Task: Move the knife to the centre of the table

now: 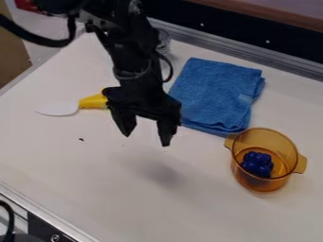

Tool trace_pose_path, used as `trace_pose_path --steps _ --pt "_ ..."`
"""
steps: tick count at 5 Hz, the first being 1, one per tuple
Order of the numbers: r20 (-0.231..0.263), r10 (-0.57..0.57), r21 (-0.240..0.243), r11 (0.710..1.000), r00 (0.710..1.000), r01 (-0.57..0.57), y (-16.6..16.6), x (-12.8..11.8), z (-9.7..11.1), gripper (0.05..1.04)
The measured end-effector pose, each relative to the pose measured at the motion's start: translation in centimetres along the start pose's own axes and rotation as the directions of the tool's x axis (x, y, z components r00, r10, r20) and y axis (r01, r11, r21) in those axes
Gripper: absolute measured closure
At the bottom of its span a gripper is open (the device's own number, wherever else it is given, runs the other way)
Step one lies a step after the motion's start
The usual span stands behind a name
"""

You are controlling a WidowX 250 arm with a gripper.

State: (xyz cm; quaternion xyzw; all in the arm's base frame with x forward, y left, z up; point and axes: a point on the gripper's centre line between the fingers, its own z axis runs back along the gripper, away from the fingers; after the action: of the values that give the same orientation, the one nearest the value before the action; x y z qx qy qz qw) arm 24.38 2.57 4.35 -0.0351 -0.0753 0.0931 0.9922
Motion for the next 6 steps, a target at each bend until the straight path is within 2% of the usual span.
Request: trace_pose_path --steps 1,2,3,4,5,6 --pt "0.066 0.247 0.007 0.969 0.967 -0.248 2.4 2.0 0.7 0.085" --pt "0.128 0.478 -0.031 0.878 0.869 -0.478 4.5 3.6 0.2 0.085" --pt "0.137 0.681 -0.01 0.727 0.72 -0.686 7.0 5.6 -1.0 0.085" --pt "0.086 0.847 -0.019 0.527 0.524 -0.85 9.9 6.6 -1.9 0.085" --pt "0.105 0.954 -0.046 0.285 0.279 -0.957 11.9 6.8 -1.8 0.085" --pt "0.059 0.997 -0.086 0.045 0.04 -0.995 12.7 6.4 -1.8 0.085"
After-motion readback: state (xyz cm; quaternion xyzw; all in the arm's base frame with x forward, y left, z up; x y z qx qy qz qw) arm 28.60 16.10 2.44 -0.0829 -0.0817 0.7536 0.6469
